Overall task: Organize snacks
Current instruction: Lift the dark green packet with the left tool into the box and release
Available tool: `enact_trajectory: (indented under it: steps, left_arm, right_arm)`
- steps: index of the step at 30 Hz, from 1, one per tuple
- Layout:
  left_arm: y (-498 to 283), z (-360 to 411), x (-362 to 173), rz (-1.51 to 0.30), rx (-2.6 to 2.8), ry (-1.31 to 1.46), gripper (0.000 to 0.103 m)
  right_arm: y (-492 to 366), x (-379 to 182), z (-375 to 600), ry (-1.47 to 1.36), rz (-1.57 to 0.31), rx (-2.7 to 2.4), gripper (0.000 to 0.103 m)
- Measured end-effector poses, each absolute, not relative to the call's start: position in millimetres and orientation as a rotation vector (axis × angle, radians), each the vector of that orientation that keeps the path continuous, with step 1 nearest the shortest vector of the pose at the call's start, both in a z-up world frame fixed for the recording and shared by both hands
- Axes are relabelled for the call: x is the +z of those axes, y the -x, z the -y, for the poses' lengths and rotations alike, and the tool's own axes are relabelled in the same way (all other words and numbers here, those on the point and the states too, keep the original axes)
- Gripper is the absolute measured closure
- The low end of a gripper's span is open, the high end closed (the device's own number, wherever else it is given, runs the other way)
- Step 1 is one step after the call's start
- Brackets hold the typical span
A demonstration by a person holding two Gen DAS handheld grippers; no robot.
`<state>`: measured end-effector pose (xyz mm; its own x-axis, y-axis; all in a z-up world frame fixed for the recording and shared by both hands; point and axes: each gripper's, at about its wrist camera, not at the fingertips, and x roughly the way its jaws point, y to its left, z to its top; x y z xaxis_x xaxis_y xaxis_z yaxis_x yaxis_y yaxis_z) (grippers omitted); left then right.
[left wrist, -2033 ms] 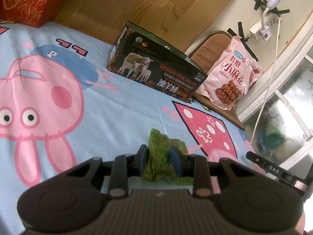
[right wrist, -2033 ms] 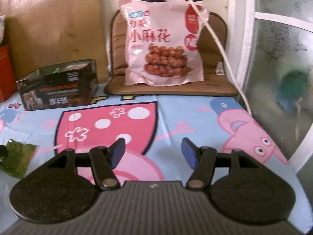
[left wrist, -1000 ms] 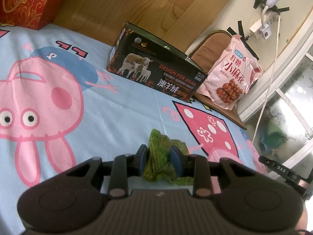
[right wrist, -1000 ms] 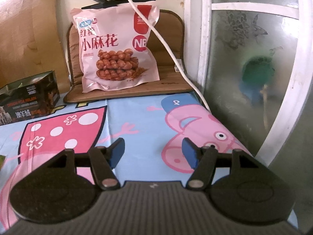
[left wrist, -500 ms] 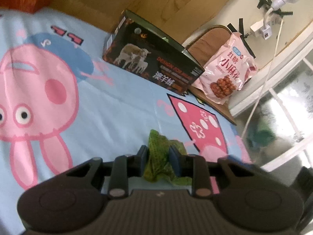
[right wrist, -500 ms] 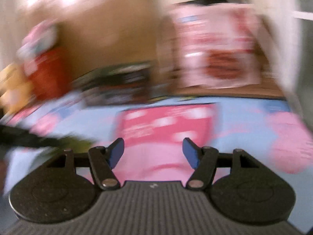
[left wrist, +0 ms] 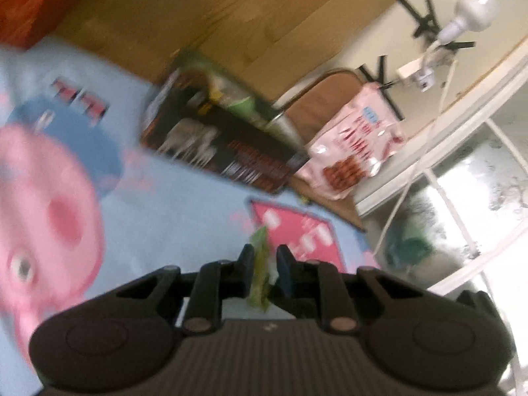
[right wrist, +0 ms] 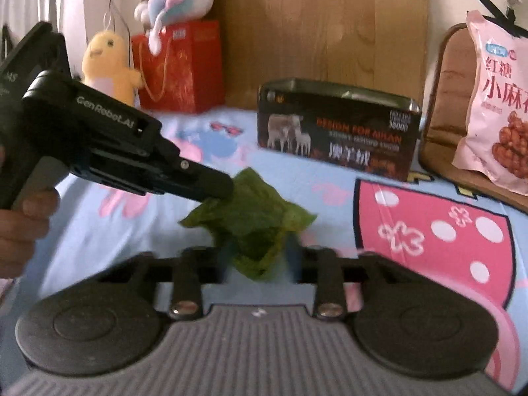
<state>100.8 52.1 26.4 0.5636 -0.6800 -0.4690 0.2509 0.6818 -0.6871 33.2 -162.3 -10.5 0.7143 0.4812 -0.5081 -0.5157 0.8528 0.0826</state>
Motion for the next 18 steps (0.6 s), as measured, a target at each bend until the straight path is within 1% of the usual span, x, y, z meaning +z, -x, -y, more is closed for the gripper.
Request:
enact_trajectory:
  steps: [4, 7, 8, 10, 11, 12, 13, 14, 18]
  left_arm:
    - [-131.0, -34.3, 64.4, -0.722, -0.621, 0.517, 0.089]
    - [-143.9, -33.2, 81.7, -0.681, -0.611, 0.49, 0.088]
    - [-145.3, -36.8, 84.3, -0.675, -0.606, 0.483, 0.087]
    - [-144.4, -46.6, 82.5, -0.694, -0.574, 0.459, 0.08]
    - [-142.6, -52.9, 76.8, -0.719, -0.559, 0.444, 0.068]
    - [-141.1, -57.6, 68.7, -0.755, -0.552, 0.431, 0.06]
    - [-141.5, -59.2, 60.7, -0.798, -0.553, 0.428, 0.058]
    - [-141.1, -61.5, 49.0, -0.862, -0.566, 0.44, 0.054]
    - [-135.9, -55.4, 18.8, -0.984, -0.607, 0.452, 0.043]
  right_arm:
    - [-58.8, 20.3, 162.5, 0.056, -0.451, 0.534, 0.093]
    - [-86.6, 39.8, 161.0, 0.051, -0.425, 0.527, 0.09]
    - [-94.8, 44.1, 164.4, 0.039, -0.427, 0.522, 0.09]
    - [-102.7, 43.7, 175.6, 0.006, -0.447, 0.54, 0.088]
    - [-102.5, 38.9, 181.6, -0.002, -0.47, 0.57, 0.078]
    - [-98.6, 33.0, 186.3, 0.001, -0.489, 0.596, 0.07]
    - [-95.2, 23.1, 189.7, 0.02, -0.51, 0.621, 0.051]
    - [-91.9, 14.8, 189.9, 0.045, -0.525, 0.635, 0.041]
    - [-81.7, -16.6, 178.9, 0.163, -0.647, 0.709, 0.041]
